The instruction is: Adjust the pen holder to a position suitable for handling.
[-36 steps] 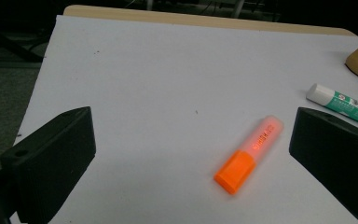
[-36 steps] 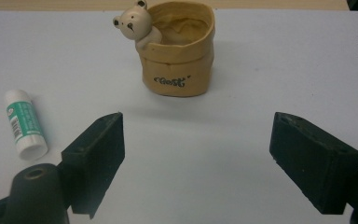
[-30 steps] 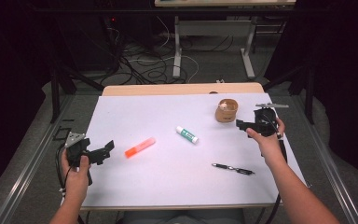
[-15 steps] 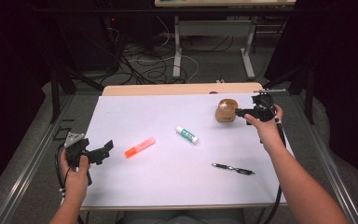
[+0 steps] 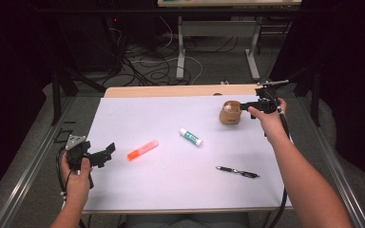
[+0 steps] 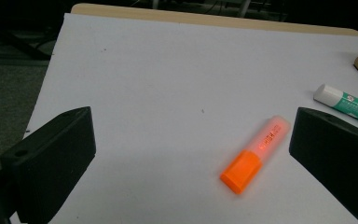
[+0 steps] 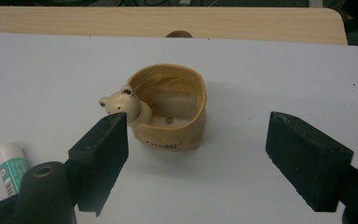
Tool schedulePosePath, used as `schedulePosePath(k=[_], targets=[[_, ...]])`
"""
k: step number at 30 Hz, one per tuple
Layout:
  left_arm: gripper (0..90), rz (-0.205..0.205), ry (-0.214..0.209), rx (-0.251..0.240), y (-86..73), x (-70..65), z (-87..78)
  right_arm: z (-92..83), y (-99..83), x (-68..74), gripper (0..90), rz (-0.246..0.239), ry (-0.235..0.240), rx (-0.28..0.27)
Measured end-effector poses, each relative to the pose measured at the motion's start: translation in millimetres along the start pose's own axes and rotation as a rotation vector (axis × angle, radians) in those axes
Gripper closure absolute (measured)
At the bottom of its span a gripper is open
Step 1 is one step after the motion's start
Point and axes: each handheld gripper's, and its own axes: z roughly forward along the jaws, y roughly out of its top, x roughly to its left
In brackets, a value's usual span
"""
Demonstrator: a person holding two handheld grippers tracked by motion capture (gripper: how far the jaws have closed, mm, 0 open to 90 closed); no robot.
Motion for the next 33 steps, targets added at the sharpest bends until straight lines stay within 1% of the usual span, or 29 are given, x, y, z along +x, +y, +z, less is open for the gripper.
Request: schedulePosePath(k=[2, 3, 8, 9, 11, 13, 14, 16, 17, 18, 20, 21, 23, 24, 27, 28, 29, 32, 33], targets=[[0.4, 0.0, 0.0, 0.0, -0.1, 0.1, 0.1, 3.0, 2.4, 0.7, 21.8, -0.001, -0.011, 0.005], [0.4, 0.0, 0.0, 0.0, -0.1, 0.1, 0.1, 4.6, 3.5, 0.1, 22.3, -0.015, -0.018, 0.006], [0.4, -0.005, 0.001, 0.008, -0.6, 0.8, 0.4, 10.3, 7.7, 1.7, 26.4, -0.008, -0.024, 0.01], [0.4, -0.007, 0.0, 0.008, -0.7, 0.6, 0.5, 15.3, 9.0, 1.4, 29.1, -0.015, -0.031, 0.016], [0.4, -0.007, 0.0, 0.007, -0.7, 0.4, 0.4, 20.7, 10.2, 0.8, 31.6, -0.02, -0.039, 0.026], [0.4, -0.007, 0.001, 0.007, -0.7, 0.4, 0.4, 23.6, 10.9, 0.9, 32.3, -0.02, -0.038, 0.032], [0.4, -0.006, 0.002, 0.005, -0.9, 0.9, 1.0, 28.8, 12.7, 0.6, 33.0, -0.03, -0.048, 0.037], [0.4, -0.01, 0.004, 0.006, -1.1, 1.1, 1.2, 33.2, 14.1, 0.2, 34.4, -0.033, -0.058, 0.027], [0.4, -0.011, 0.004, 0.006, -1.3, 1.2, 1.2, 35.8, 14.6, 0.1, 37.4, -0.023, -0.056, 0.03], [0.4, -0.011, 0.004, 0.006, -1.3, 1.2, 1.2, 35.8, 14.6, 0.1, 37.4, -0.023, -0.056, 0.03], [0.4, -0.016, 0.003, 0.004, -1.5, 1.2, 1.7, 43.5, 15.0, -2.7, 39.1, -0.002, -0.063, 0.045], [0.4, -0.017, 0.003, 0.004, -1.7, 0.8, 2.1, 46.4, 14.7, -4.0, 38.9, -0.001, -0.063, 0.045], [0.4, -0.014, 0.001, 0.007, -1.9, 0.6, 2.3, 52.1, 13.6, -6.2, 38.9, -0.004, -0.08, 0.059], [0.4, -0.014, 0.001, 0.007, -1.9, 0.6, 2.3, 52.1, 13.6, -6.2, 38.9, -0.004, -0.08, 0.059], [0.4, -0.014, 0.0, 0.008, -2.0, 0.8, 2.4, 59.6, 12.1, -9.6, 43.8, -0.003, -0.106, 0.071], [0.4, -0.017, 0.002, 0.008, -2.0, 1.2, 2.4, 61.2, 12.0, -10.7, 44.5, -0.004, -0.109, 0.07], [0.4, -0.017, 0.002, 0.008, -2.0, 1.2, 2.4, 62.4, 12.1, -11.2, 45.1, 0.009, -0.103, 0.077], [0.4, -0.021, 0.005, 0.011, -1.9, 1.3, 2.1, 65.7, 11.8, -12.1, 48.1, 0.021, -0.11, 0.079], [0.4, -0.02, 0.004, 0.006, -1.7, 1.5, 2.1, 66.8, 11.4, -12.5, 48.5, 0.015, -0.115, 0.085]])
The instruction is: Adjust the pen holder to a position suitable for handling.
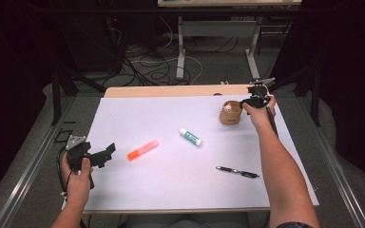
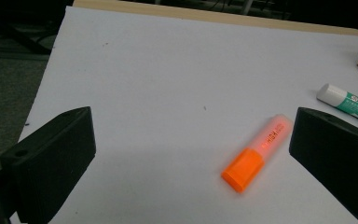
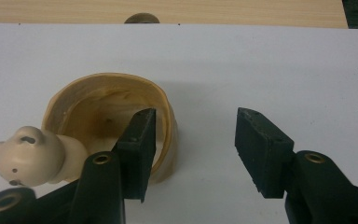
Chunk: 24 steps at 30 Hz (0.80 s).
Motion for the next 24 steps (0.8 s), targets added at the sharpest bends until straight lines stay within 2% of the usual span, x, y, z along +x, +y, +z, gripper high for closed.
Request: schedulePosePath(k=[6, 13, 16, 18, 19, 20, 21, 24], targets=[[0.4, -0.009, -0.011, -0.005, 0.0, -0.4, -1.0, 7.1, -0.9, 4.1, 53.1, -0.015, 0.002, 0.005], [0.4, -0.009, -0.012, 0.001, 0.3, 0.0, -2.4, 15.1, -0.9, 6.2, 58.0, 0.0, 0.017, 0.013], [0.4, -0.015, -0.016, -0.007, 0.2, 0.3, -2.1, 18.3, -1.1, 5.4, 58.7, -0.019, 0.018, 0.01], [0.4, -0.028, -0.024, -0.01, 0.4, 0.3, -2.7, 23.1, -1.1, 5.9, 61.6, -0.02, 0.029, 0.013], [0.4, -0.028, -0.026, -0.01, 0.4, 0.2, -3.0, 25.0, -1.2, 5.2, 62.5, -0.036, 0.029, 0.006], [0.4, -0.028, -0.026, -0.01, 0.3, 0.0, -3.0, 25.8, -0.9, 6.9, 63.8, -0.017, 0.034, 0.015], [0.4, -0.028, -0.027, -0.009, 0.2, 0.0, -2.7, 27.5, -1.2, 6.9, 66.3, -0.026, 0.043, 0.012], [0.4, -0.028, -0.03, -0.004, -0.3, 0.4, -1.8, 30.4, -2.0, 9.6, 71.1, -0.034, 0.037, 0.013]])
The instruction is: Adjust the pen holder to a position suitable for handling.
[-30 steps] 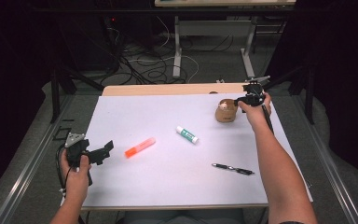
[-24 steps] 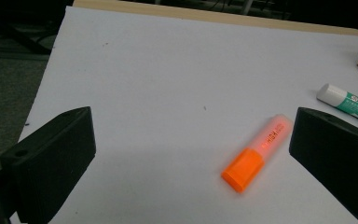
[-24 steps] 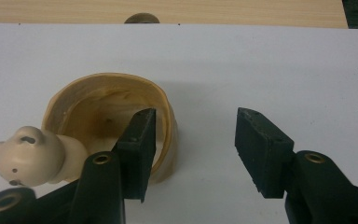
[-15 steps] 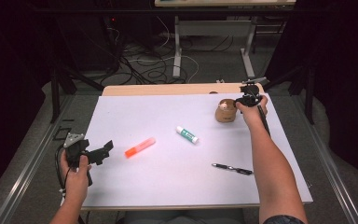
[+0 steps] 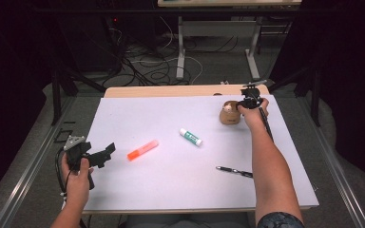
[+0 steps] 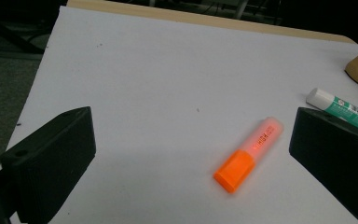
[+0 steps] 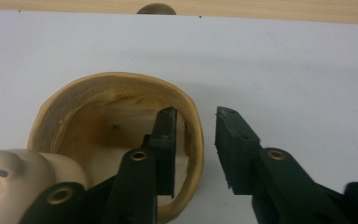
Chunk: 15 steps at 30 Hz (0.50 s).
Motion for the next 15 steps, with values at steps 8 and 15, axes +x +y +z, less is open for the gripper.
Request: schedulePosePath(k=[8, 15], targets=[[0.4, 0.006, 0.001, 0.001, -0.3, -0.7, 0.0, 0.0, -2.6, 4.1, 80.8, -0.042, -0.01, 0.032], [0.4, 0.012, -0.003, 0.008, -0.6, -1.9, 1.5, -3.0, -4.1, 5.5, 82.5, -0.012, -0.024, 0.035]])
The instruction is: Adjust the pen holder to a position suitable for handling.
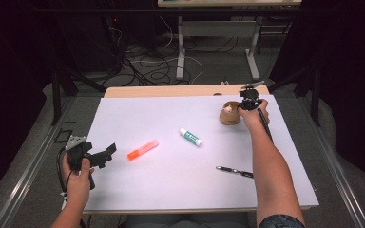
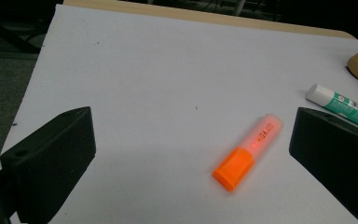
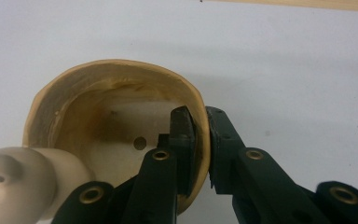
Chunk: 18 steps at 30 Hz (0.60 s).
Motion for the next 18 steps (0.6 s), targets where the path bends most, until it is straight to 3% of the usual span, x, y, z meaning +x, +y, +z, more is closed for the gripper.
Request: schedulePosePath(k=[10, 18], targets=[[0.4, 0.004, -0.002, 0.006, -0.3, 0.0, 0.5, -5.5, 0.5, 1.1, 82.8, 0.036, -0.009, 0.035], [0.4, 0.012, -0.007, 0.009, -0.8, -2.3, 2.1, -18.5, 1.3, -3.1, 82.9, 0.071, -0.009, 0.009]])
